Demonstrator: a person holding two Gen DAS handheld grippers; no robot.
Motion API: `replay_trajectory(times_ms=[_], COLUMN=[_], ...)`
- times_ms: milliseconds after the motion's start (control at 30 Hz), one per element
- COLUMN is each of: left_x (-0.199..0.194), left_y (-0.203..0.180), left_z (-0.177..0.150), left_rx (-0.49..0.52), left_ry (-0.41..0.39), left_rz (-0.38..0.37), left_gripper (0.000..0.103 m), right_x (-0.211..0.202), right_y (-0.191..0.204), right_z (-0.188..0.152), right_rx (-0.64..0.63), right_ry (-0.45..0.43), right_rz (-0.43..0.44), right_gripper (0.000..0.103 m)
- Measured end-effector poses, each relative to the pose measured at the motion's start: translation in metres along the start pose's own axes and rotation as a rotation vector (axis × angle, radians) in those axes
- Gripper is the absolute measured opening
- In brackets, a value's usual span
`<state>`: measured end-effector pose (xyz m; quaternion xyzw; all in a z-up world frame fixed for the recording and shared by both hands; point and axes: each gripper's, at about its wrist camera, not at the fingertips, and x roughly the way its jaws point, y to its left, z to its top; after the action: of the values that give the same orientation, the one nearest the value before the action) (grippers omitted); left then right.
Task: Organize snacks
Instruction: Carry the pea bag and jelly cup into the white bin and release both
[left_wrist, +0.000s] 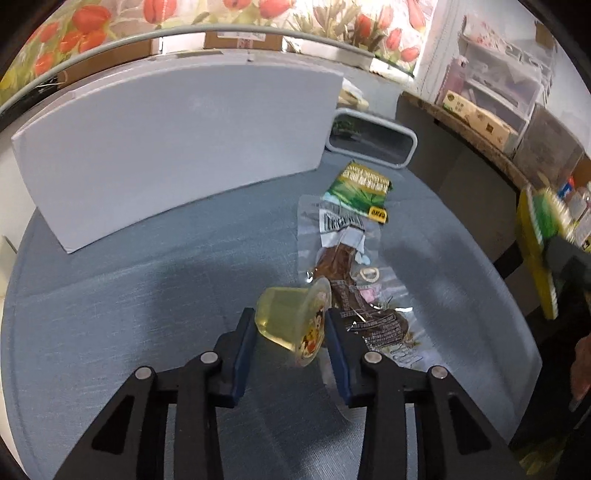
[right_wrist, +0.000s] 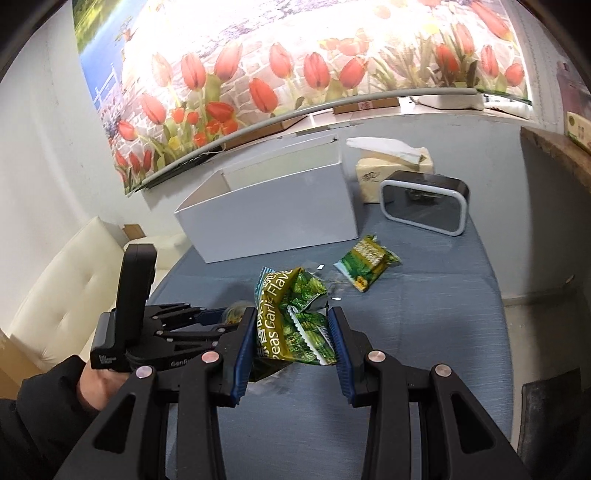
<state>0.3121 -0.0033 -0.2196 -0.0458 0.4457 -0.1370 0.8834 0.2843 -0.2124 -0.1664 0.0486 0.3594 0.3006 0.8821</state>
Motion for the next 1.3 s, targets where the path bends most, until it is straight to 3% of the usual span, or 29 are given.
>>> replay_trajectory(times_ms=[367,767,1033,1300], left_x=[-0.064,-0.118,-0.129,-0.108], left_y=[0.005,0.027,0.051,0.082], left_z=[0.008,0.05,0.109,0.164], left_rx=[0.008,0.016,0.009,0.017], left_ry=[-0.133,-0.267,-0.346,-0.328], left_rz=[0.026,0.046,0.087,0.156], left_gripper=[0.039,0.039,0.039,0.039], right_x=[0.017,0.034,0.061,0.119], right_y=[0.025,0.053,0.06,0.056], right_z=[0.008,0.059,0.127,0.195], right_rx=[-0.034,-0.087,-0.126,-0.161], right_ry=[0.007,-0.049,-0.091,-0.079], right_rz=[0.034,0.047,0.023,-0.084], right_gripper=[0.042,0.042,0.042,0.042])
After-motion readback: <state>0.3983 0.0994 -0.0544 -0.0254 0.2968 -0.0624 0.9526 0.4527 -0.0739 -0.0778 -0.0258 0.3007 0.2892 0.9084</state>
